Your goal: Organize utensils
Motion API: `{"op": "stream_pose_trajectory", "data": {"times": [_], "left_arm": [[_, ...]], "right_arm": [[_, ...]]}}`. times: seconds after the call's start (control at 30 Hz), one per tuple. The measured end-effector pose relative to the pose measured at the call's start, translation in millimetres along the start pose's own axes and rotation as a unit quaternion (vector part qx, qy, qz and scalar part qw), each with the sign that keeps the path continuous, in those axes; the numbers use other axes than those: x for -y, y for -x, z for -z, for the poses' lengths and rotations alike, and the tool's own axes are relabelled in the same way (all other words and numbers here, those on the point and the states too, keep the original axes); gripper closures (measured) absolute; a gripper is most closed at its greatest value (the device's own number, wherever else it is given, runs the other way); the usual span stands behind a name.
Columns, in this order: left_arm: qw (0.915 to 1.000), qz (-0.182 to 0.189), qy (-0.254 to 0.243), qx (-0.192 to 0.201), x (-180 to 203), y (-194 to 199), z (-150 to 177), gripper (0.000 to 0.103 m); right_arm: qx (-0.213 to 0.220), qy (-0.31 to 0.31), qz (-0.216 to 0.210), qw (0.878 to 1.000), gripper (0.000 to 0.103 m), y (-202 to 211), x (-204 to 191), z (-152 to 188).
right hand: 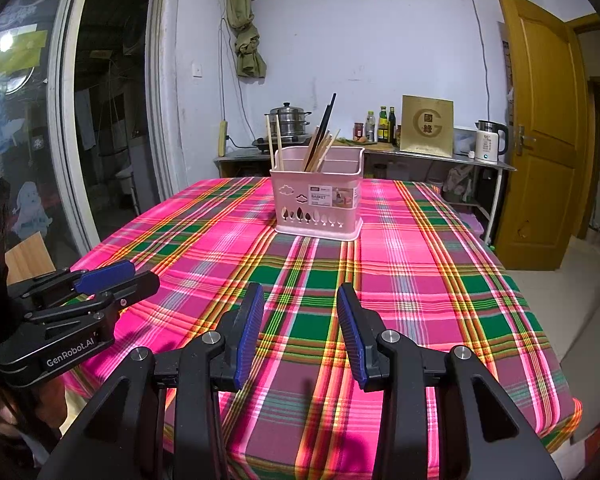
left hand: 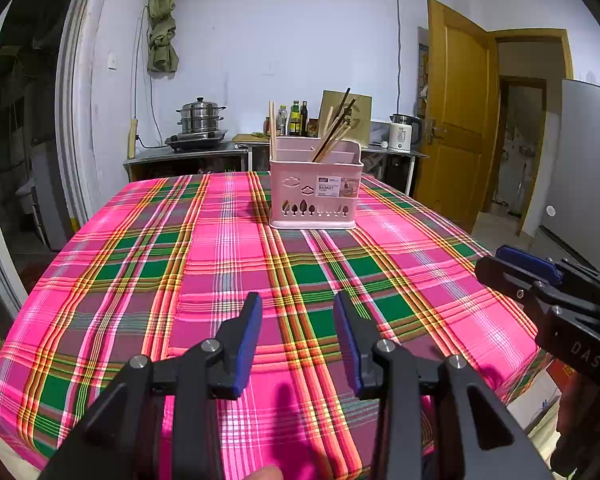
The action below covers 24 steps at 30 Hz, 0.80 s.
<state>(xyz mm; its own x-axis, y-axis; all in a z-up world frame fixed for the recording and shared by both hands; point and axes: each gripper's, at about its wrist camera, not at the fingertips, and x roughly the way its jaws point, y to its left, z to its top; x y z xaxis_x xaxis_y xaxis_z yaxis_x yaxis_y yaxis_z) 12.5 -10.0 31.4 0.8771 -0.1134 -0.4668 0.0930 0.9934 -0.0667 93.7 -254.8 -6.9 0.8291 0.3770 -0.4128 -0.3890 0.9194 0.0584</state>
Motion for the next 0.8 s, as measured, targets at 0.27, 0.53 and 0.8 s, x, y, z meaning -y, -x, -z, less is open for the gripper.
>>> {"op": "stream_pose_trajectory", "data": {"times": [0.27,0.53,0.8], "left_arm": [[1.0,-0.005,-0.003,-0.004,1.3,-1.9,3.5,0.064],[1.0,-0.006,-0.006,-0.005,3.1,-3.0,4.5,0.064],[1.0,-0.001,-0.005,-0.001,3.7,-2.6,6.3,0.064]], "right_arm": [[-0.001,0.0,0.0,1.0,0.064,-1.0,-1.2,0.5],[-0.001,0.0,0.0,1.0,0.064,-1.3,-2.2,0.8],[0.0,0.0,0.0,1.0,0.064,-1.1,-2.0,0.4]]}}
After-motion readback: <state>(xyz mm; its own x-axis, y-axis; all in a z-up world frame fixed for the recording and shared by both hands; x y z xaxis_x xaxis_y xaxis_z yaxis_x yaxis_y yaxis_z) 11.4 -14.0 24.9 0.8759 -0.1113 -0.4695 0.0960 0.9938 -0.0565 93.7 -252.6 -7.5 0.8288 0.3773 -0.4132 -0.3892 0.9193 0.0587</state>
